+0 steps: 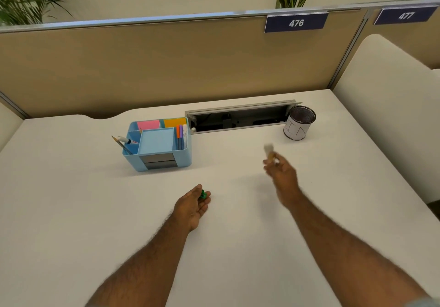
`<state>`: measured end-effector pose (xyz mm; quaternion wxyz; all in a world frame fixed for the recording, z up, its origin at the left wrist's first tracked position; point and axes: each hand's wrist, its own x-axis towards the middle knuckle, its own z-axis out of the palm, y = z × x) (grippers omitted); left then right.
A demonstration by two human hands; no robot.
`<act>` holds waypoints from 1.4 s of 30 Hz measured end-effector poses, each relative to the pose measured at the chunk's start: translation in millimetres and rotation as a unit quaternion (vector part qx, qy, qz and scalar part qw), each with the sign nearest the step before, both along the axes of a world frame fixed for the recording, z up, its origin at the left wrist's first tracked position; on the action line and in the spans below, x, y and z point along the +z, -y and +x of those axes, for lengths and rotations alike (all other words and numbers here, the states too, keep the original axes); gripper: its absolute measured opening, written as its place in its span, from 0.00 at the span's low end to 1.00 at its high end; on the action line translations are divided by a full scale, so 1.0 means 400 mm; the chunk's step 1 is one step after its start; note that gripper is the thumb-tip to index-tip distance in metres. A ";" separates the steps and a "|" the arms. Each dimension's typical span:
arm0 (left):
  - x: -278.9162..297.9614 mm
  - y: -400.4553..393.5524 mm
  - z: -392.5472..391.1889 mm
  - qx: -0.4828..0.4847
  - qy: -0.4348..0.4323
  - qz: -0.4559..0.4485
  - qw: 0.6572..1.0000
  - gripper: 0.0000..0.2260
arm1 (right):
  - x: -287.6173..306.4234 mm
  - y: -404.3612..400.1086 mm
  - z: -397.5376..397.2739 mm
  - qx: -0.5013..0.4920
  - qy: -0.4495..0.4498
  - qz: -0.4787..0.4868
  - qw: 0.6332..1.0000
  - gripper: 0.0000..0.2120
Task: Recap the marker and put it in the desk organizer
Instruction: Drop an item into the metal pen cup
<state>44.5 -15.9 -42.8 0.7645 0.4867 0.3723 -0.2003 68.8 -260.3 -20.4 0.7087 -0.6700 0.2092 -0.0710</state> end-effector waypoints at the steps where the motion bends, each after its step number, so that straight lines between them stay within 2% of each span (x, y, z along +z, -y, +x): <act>1: 0.002 0.001 0.015 -0.005 0.001 0.008 1.000 0.14 | 0.022 0.032 0.034 -0.025 0.005 -0.028 0.999 0.14; 4: 0.002 0.004 0.045 -0.008 0.005 0.022 1.000 0.14 | 0.058 0.121 0.127 -0.085 0.001 -0.121 0.989 0.19; 8: -0.003 0.013 0.067 -0.006 0.007 0.027 1.000 0.13 | 0.124 0.205 0.194 -0.134 0.006 -0.268 0.954 0.26; 12: -0.010 0.007 0.073 -0.007 0.000 0.029 1.000 0.11 | 0.169 0.257 0.228 -0.144 -0.008 -0.370 0.918 0.32; 16: -0.014 0.007 0.074 -0.002 0.000 0.025 1.000 0.11 | 0.180 0.286 0.262 -0.109 -0.035 -0.444 0.889 0.37; 18: -0.013 0.007 0.073 -0.002 -0.001 0.027 1.000 0.11 | 0.187 0.292 0.281 -0.089 -0.062 -0.465 0.879 0.36; 22: -0.011 0.009 0.075 -0.002 -0.002 0.034 0.999 0.10 | 0.182 0.312 0.318 0.004 -0.168 -0.516 0.840 0.19; 23: -0.011 0.010 0.076 -0.003 -0.001 0.034 0.999 0.10 | 0.185 0.316 0.321 0.009 -0.186 -0.521 0.833 0.18; 26: -0.018 0.007 0.075 -0.002 0.001 0.033 0.999 0.10 | 0.189 0.320 0.332 0.002 -0.202 -0.501 0.842 0.20; 38: -0.015 0.006 0.072 0.001 0.002 0.038 0.999 0.08 | 0.221 0.319 0.333 0.012 -0.235 -0.545 0.805 0.17; 40: -0.012 0.009 0.071 0.002 0.003 0.038 0.999 0.07 | 0.221 0.313 0.327 -0.007 -0.233 -0.534 0.812 0.18; 42: -0.010 0.013 0.068 0.006 0.005 0.037 0.999 0.07 | 0.218 0.308 0.322 -0.046 -0.211 -0.497 0.840 0.19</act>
